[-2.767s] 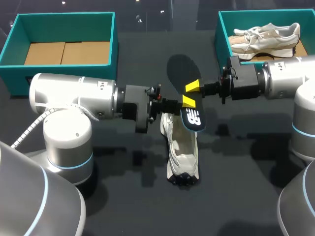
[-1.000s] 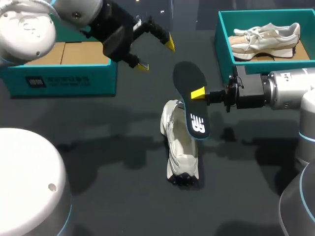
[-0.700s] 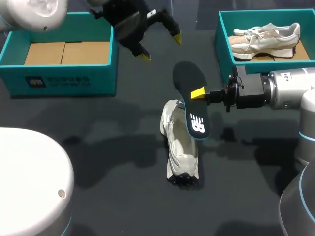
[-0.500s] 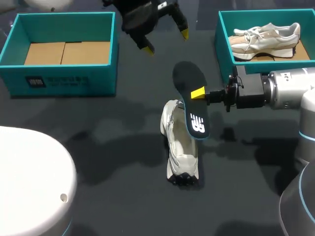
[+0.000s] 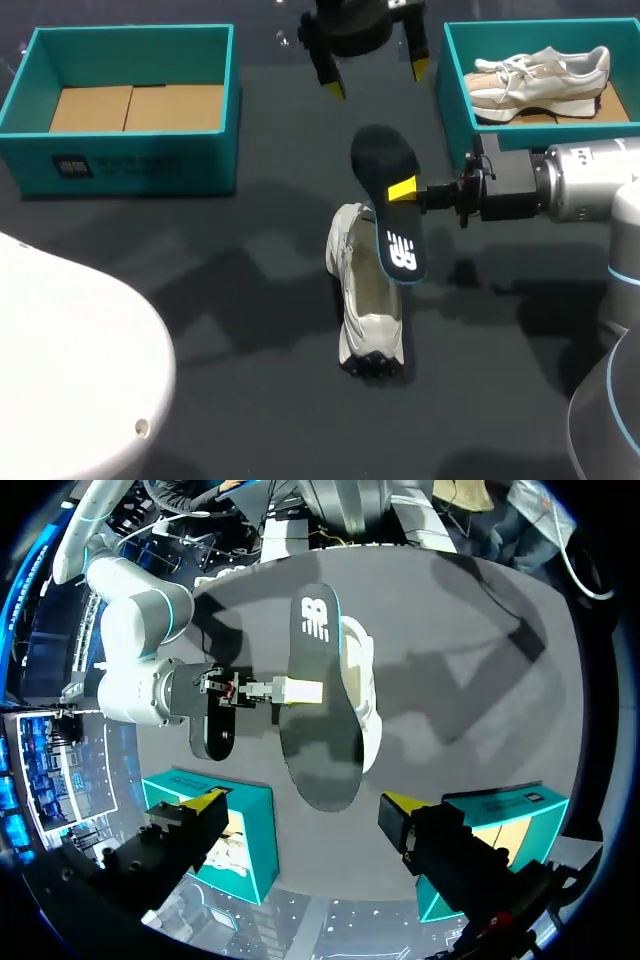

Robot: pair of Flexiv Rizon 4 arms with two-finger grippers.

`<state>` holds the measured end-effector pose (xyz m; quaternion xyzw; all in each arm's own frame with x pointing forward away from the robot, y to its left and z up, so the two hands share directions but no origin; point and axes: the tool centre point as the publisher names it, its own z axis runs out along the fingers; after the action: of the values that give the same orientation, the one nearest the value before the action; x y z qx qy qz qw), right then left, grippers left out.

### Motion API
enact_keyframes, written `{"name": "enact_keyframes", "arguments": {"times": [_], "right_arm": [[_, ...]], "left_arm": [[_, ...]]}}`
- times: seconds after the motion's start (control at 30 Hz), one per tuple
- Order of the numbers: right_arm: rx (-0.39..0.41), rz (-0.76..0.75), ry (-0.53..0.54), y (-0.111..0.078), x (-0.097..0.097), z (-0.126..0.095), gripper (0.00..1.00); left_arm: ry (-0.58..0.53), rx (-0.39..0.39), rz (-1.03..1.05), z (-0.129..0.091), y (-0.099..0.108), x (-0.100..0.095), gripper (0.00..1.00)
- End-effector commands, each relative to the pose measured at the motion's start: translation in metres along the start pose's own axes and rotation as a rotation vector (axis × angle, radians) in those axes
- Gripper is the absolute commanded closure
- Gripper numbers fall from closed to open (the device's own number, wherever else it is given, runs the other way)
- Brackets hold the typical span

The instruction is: Take the shoe out of the shoebox, open the shoe tongue, remove and reinsert the insole, then place the shoe into the shoebox

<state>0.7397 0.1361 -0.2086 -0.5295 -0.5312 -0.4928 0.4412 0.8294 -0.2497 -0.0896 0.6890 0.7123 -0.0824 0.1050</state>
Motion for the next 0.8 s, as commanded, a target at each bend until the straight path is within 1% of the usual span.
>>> {"name": "enact_keyframes", "arguments": {"times": [0.03,0.33,0.57,0.8], "right_arm": [[-0.002,0.0,-0.003,-0.001,0.0,0.001,1.0],[-0.002,0.0,-0.003,-0.001,0.0,0.001,1.0],[-0.002,0.0,-0.003,-0.001,0.0,0.001,1.0],[-0.002,0.0,-0.003,-0.001,0.0,0.001,1.0]], "left_arm": [[0.271,0.03,-0.005,0.004,0.01,-0.01,0.0],[0.306,0.035,-0.018,0.006,0.009,-0.014,0.0],[0.325,0.041,-0.035,0.013,0.006,-0.015,0.0],[0.31,0.054,-0.063,0.015,0.007,-0.014,0.0]]}}
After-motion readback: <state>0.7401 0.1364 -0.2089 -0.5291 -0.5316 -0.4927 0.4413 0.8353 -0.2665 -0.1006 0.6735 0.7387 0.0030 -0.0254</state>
